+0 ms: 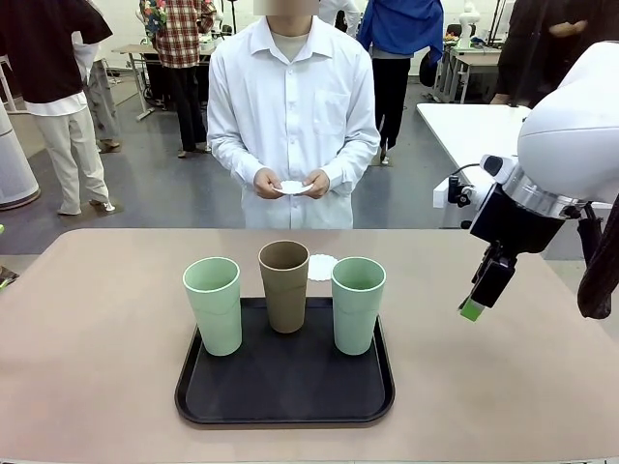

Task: Place coasters on the table and set cups on them.
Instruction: Pick up one Reusable plastic cup and place it on a coaster set by the human.

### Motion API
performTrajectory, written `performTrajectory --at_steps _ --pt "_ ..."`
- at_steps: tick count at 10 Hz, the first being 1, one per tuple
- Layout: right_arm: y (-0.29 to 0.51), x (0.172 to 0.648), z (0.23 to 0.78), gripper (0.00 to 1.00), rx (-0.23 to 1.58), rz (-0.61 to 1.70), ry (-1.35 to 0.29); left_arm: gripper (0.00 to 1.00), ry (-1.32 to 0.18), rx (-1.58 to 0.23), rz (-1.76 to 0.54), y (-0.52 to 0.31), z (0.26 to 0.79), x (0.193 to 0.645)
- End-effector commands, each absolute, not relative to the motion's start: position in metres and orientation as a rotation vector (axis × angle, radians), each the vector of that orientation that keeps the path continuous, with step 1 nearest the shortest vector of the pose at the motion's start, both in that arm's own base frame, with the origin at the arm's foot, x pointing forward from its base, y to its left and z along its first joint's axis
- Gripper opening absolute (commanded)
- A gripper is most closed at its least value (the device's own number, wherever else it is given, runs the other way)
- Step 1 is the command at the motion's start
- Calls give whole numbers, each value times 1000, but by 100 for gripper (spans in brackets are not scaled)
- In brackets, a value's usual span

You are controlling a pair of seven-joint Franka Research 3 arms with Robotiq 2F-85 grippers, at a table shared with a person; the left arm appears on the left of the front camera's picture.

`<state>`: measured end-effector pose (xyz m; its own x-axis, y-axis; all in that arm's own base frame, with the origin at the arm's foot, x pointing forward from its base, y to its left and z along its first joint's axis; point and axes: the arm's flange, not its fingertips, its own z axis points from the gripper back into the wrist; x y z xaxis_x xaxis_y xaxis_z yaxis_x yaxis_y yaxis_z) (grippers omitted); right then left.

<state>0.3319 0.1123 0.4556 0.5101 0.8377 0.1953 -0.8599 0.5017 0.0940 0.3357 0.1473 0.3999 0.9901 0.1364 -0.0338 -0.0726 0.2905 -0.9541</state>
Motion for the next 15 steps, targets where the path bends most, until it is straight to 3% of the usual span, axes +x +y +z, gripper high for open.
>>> performTrajectory --at_steps 1,4,6,9,10,15 --pt "113 329 458 100 165 1029 -126 100 -66 -1282 140 148 401 335" --pt "113 331 458 100 187 1033 -137 100 -66 -1282 140 148 401 335" --pt "72 351 435 100 500 1221 -461 100 -66 -1282 140 148 401 335" --pt "51 357 402 100 681 1348 -845 100 -66 -1282 140 148 401 335" --pt "50 359 388 100 798 1373 -900 100 -66 -1282 140 148 401 335" --pt "50 356 336 100 960 1477 -870 100 -66 -1282 140 148 401 335"
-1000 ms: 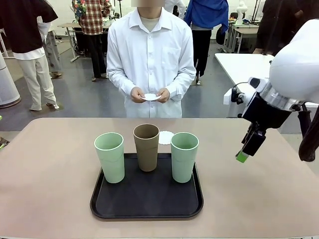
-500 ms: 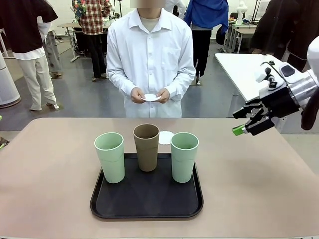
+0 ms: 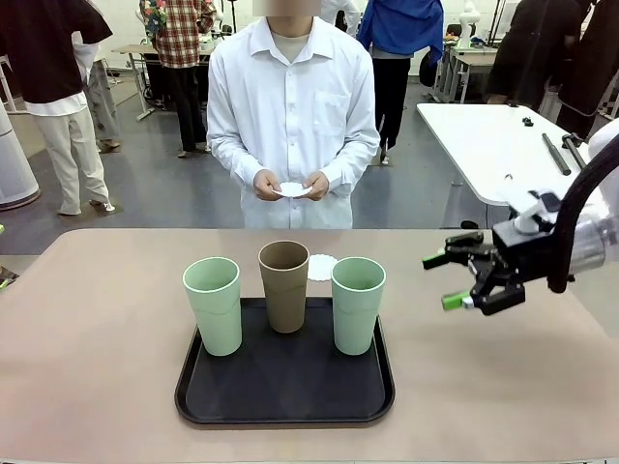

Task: Place coasters on the table and set cups on them.
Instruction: Pick up one Reusable plastic cup and place it on a coaster set by the human.

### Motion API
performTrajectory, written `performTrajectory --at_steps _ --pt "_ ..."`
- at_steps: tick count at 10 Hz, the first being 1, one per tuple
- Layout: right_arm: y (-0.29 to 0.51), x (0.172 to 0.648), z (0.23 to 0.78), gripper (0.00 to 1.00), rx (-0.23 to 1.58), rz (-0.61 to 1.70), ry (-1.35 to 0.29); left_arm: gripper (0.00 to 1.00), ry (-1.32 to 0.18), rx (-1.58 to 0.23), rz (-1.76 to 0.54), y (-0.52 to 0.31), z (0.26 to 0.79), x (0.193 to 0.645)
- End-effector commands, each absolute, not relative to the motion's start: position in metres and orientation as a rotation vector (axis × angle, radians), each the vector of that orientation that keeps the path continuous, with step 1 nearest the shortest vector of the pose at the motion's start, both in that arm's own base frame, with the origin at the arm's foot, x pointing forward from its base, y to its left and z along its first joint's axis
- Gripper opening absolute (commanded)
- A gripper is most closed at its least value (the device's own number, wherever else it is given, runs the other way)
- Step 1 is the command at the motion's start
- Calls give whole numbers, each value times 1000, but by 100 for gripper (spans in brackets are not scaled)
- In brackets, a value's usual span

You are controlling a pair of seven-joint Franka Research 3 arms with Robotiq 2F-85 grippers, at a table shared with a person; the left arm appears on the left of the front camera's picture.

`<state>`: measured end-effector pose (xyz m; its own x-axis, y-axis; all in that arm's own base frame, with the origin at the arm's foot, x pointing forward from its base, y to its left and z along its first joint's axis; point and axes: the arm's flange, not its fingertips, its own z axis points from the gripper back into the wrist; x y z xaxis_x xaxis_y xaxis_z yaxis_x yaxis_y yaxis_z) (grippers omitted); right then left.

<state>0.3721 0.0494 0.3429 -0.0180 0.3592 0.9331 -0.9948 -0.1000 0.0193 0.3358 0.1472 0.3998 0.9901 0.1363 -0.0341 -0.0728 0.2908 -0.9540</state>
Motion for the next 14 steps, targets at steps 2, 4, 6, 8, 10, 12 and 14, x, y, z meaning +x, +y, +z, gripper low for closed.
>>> performTrajectory --at_steps 2,4,6,8,10,12,14 --pt "53 358 317 100 986 1491 -886 100 -66 -1282 140 148 401 335" --pt "58 358 306 100 966 1471 -888 100 -66 -1282 140 148 401 335" --pt "49 371 315 100 995 1480 -851 100 -66 -1282 140 148 401 335" --pt "49 371 315 100 995 1480 -851 100 -66 -1282 140 148 401 335" --pt "49 371 315 100 995 1480 -851 100 -66 -1282 140 148 401 335" --pt "57 383 311 100 1040 1485 -867 100 -66 -1282 140 148 401 335" --pt "71 397 315 100 1082 1406 -952 100 -66 -1282 140 148 401 335"
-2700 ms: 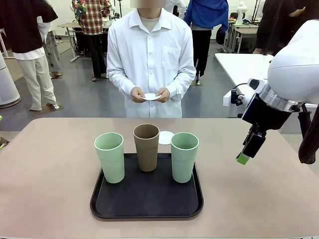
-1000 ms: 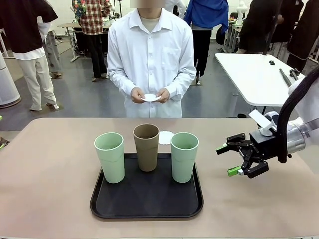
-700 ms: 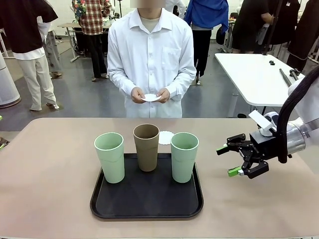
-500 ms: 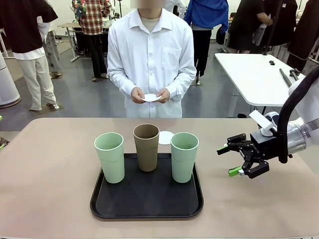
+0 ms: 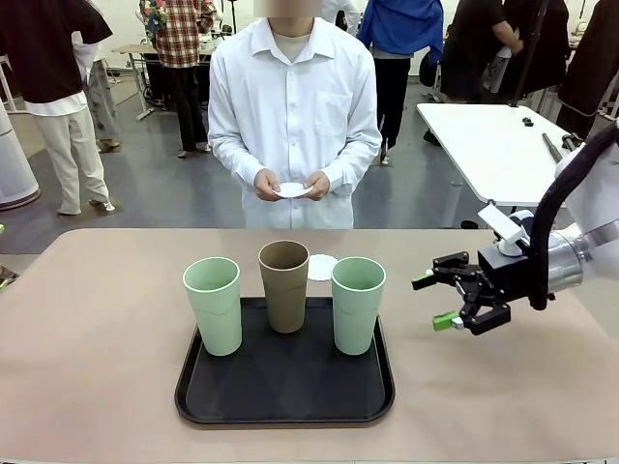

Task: Place coasters on the table and set cups on them.
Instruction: Pick up one Reusable plastic cup and place it on a coaster set by the human.

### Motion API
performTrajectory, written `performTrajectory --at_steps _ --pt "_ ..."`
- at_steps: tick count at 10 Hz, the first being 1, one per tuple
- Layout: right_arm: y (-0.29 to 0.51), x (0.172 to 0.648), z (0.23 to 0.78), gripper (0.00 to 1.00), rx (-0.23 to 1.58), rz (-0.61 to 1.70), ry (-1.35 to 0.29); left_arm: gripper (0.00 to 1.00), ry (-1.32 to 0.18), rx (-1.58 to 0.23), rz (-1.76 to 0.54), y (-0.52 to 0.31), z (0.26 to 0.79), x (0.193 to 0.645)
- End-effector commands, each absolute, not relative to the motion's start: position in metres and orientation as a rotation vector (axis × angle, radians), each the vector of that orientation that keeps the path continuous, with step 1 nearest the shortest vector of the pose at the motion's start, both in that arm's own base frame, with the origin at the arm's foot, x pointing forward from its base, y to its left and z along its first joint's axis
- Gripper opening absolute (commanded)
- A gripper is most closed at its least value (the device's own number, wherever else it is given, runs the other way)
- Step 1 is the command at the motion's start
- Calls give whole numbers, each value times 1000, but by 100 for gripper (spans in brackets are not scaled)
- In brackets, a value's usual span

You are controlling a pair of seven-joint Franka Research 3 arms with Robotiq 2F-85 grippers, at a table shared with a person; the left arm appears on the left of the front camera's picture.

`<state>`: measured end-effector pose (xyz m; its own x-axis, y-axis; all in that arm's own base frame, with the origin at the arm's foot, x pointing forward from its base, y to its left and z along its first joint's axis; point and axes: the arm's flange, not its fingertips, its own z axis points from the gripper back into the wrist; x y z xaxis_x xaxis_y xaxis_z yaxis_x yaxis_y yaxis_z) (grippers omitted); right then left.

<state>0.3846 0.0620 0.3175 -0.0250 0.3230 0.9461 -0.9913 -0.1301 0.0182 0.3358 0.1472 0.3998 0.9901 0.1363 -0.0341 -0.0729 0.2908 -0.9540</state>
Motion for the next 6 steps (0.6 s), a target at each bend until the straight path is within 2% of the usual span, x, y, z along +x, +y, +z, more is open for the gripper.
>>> performTrajectory --at_steps 1,3,6 --pt "77 403 313 100 1103 1391 -963 100 -66 -1282 140 148 401 335" --pt "86 417 307 100 1134 1338 -992 100 -66 -1282 140 148 401 335" --pt "95 425 299 100 1166 1341 -951 100 -66 -1282 140 148 401 335"
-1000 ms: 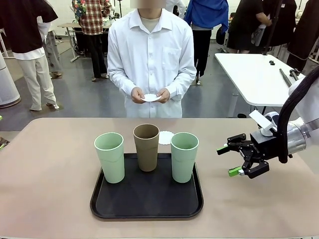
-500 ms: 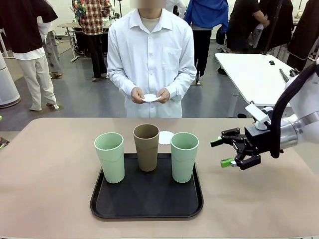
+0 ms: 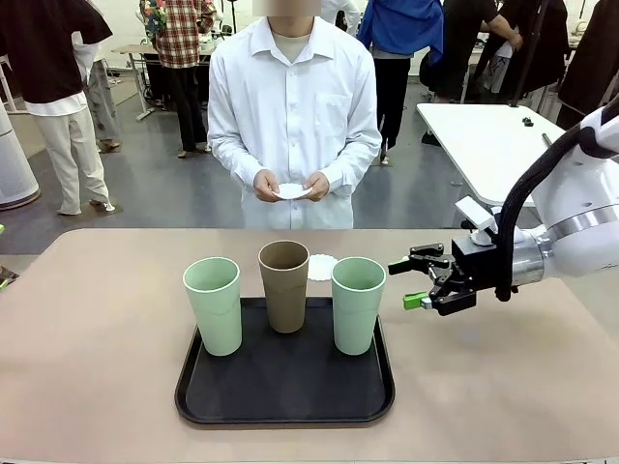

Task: Place coasters on the table and set cups on them.
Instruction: Pick up one Reusable plastic cup and place it on a coaster set by the human.

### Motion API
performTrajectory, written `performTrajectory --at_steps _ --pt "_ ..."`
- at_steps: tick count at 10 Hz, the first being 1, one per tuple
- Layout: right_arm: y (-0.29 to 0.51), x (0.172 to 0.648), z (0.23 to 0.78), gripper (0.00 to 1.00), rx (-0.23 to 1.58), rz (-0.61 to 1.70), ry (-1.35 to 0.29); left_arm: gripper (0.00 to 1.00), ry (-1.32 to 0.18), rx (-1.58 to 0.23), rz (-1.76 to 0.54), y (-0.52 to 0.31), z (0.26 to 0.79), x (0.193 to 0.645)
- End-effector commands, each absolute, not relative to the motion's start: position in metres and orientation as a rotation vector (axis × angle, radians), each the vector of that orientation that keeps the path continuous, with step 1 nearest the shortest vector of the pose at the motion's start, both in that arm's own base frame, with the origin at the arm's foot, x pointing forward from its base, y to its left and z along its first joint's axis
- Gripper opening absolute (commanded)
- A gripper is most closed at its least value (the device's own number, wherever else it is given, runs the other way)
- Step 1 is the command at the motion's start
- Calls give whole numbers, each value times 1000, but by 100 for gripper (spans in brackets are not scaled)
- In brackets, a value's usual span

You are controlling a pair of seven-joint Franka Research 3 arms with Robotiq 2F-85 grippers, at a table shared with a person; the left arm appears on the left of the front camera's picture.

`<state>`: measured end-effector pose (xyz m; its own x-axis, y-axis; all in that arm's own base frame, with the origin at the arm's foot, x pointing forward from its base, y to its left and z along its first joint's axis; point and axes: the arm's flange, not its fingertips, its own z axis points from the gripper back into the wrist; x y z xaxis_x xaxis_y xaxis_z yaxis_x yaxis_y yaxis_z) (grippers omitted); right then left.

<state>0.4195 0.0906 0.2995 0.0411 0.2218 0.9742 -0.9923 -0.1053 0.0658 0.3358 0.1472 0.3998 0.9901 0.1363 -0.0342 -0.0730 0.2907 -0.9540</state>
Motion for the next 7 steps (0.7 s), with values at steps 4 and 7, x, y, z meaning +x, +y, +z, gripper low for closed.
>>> performTrajectory --at_steps 4,7 --pt "103 428 284 100 1157 1363 -927 100 -66 -1282 140 148 401 335" --pt "109 429 267 100 1176 1384 -924 100 -66 -1282 140 148 401 335"
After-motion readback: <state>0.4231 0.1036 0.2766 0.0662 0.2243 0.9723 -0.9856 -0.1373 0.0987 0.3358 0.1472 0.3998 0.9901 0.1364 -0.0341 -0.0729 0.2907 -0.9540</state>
